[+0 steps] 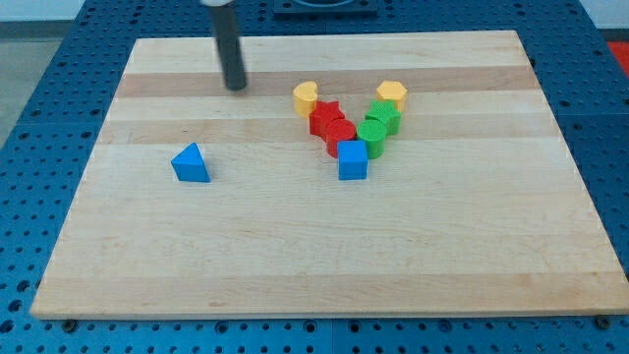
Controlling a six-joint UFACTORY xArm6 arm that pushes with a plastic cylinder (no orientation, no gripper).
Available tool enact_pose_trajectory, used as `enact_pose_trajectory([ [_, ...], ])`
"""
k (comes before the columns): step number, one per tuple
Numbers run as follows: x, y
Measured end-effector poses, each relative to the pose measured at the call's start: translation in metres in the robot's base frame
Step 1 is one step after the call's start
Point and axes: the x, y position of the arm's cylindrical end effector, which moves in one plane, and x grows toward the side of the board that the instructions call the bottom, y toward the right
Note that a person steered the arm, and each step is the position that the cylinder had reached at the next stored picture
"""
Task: Place the triangle below the cube
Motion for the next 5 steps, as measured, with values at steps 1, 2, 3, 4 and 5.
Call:
enact_pose_trajectory([
  [1,0.026,-0.045],
  [2,0.057,-0.053],
  [3,0.087,-0.053],
  [4,0.116,-0.053],
  [5,0.131,-0.039],
])
